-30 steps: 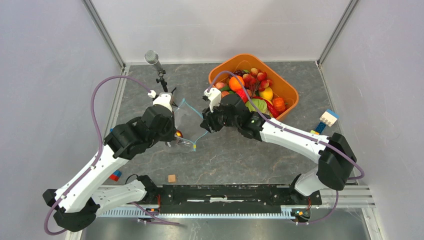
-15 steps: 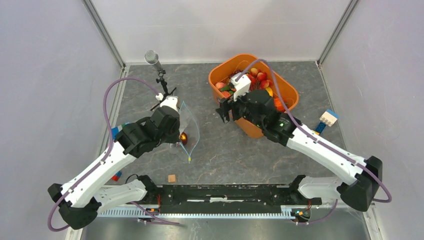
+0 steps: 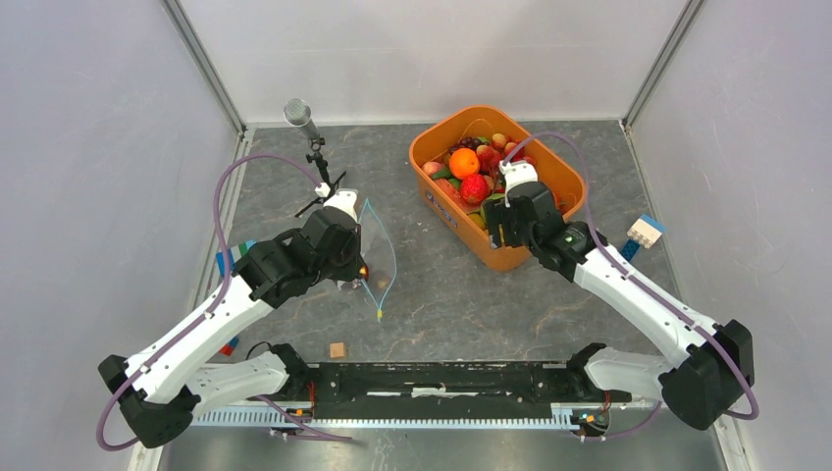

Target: Place the food in the zip-top bag and seal the zipper

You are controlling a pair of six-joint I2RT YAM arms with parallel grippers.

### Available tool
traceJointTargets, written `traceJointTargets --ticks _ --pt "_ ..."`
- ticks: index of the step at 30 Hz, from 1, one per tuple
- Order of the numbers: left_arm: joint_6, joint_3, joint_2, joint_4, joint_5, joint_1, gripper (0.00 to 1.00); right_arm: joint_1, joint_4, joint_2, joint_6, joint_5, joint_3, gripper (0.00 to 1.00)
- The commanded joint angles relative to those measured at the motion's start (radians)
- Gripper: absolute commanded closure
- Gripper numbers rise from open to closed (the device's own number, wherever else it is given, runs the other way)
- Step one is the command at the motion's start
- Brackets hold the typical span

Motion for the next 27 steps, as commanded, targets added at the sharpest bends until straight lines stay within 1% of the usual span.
traceJointTargets --ticks 1,7,15,18,19,20,21,22,23,24,25,26,27 --pt "0.003 -0.007 -0.002 0.041 0.017 0.003 0.98 -0.026 -0.028 -0.031 0.034 -0.029 -0.002 0.22" --pt "0.01 -0.009 -0.012 0.041 0.014 0.003 0.98 -0.045 -0.079 0.001 0.009 -0.095 0.02 0.29" --pt "0.02 -0.008 -0.012 0.04 0.018 0.003 0.98 -0.078 -0.117 0.079 -0.062 -0.201 0.056 0.3" --pt "0.02 -0.015 -0.024 0.04 0.017 0.003 0.98 -0.109 -0.125 0.114 -0.1 -0.221 0.068 0.28" --pt "0.02 -0.019 -0.027 0.04 0.015 0.003 0.98 -0.122 -0.127 0.127 -0.106 -0.223 0.077 0.29" --pt "0.02 -0.02 -0.029 0.041 0.013 0.003 0.98 -0.136 -0.124 0.132 -0.106 -0.212 0.088 0.31" --pt "0.02 -0.022 -0.03 0.04 0.012 0.003 0.98 -0.146 -0.103 0.127 -0.1 -0.209 0.086 0.36" --pt "0.02 -0.022 -0.032 0.041 0.012 0.003 0.98 -0.151 -0.077 0.118 -0.1 -0.229 0.079 0.39" --pt "0.024 -0.024 -0.032 0.039 0.012 0.003 0.98 -0.155 -0.069 0.114 -0.107 -0.263 0.083 0.39" --pt "0.024 -0.024 -0.034 0.039 0.01 0.003 0.98 -0.158 -0.067 0.116 -0.113 -0.278 0.099 0.39" --pt "0.023 -0.026 -0.035 0.039 0.01 0.003 0.98 -0.158 -0.061 0.113 -0.115 -0.278 0.111 0.36" --pt "0.021 -0.028 -0.036 0.04 0.006 0.003 0.98 -0.157 -0.029 0.107 -0.112 -0.281 0.112 0.33" --pt "0.021 -0.029 -0.036 0.042 0.004 0.003 0.98 -0.157 0.004 0.093 -0.106 -0.276 0.113 0.33"
